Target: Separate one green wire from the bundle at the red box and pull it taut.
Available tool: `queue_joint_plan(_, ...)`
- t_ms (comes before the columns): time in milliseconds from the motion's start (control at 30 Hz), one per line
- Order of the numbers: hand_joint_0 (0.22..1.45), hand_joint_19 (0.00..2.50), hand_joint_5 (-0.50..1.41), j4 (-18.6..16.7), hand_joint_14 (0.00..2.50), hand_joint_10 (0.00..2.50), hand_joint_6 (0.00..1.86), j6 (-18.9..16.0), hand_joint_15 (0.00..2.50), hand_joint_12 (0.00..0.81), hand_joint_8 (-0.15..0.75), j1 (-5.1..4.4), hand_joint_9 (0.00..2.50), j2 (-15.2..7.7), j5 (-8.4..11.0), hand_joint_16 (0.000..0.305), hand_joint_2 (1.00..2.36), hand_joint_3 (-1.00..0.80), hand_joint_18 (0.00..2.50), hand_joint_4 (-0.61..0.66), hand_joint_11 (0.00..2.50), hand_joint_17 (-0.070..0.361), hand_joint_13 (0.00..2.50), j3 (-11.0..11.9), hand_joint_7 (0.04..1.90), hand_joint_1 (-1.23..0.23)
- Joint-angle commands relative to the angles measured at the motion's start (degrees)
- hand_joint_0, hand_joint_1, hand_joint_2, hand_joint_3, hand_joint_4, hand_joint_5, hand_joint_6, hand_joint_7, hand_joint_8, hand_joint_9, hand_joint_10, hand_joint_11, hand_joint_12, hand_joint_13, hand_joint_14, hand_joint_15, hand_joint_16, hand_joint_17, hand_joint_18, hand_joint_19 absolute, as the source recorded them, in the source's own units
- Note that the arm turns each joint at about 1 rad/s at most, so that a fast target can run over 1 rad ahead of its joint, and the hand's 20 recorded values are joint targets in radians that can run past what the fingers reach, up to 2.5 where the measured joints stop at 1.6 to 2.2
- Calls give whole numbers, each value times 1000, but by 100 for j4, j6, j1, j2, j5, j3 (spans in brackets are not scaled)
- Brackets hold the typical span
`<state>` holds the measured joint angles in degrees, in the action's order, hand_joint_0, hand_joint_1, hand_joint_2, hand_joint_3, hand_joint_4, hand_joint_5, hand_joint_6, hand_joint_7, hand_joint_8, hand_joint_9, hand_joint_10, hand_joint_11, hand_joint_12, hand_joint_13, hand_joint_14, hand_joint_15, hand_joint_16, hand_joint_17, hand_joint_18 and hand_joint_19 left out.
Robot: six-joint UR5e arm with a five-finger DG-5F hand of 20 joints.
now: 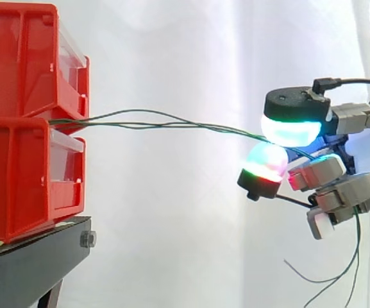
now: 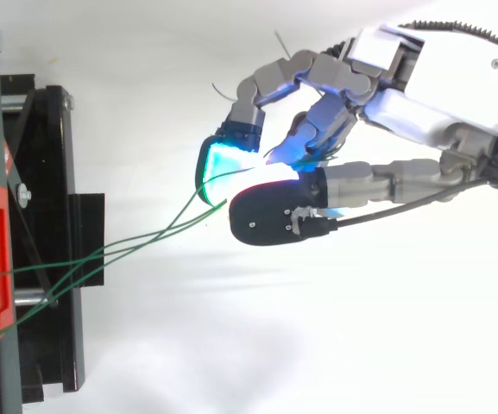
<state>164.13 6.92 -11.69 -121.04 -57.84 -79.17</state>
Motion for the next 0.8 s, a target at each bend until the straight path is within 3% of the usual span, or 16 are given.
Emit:
queue_joint_plan(0,691,835,-200,172,0,4,896,37,1663,352,262,0,1145,1,0,54,1021,-220,749,112,1517,122,1285,112,905,-869)
queue_joint_plan(400,714,762,-193,225,30,13,878,28,886,394,263,-8,1082,1,-8,54,1012,-361,699,113,1352,121,861,121,940,-932)
queue_joint_plan(567,680,744,-181,356,28,18,877,37,723,389,270,-8,1055,1,-8,53,1002,-474,681,113,1259,119,752,271,993,-939)
queue_joint_plan(767,498,762,-162,708,26,22,850,37,692,411,294,-8,1088,1,-17,57,1000,-500,686,131,1135,128,768,446,992,-700)
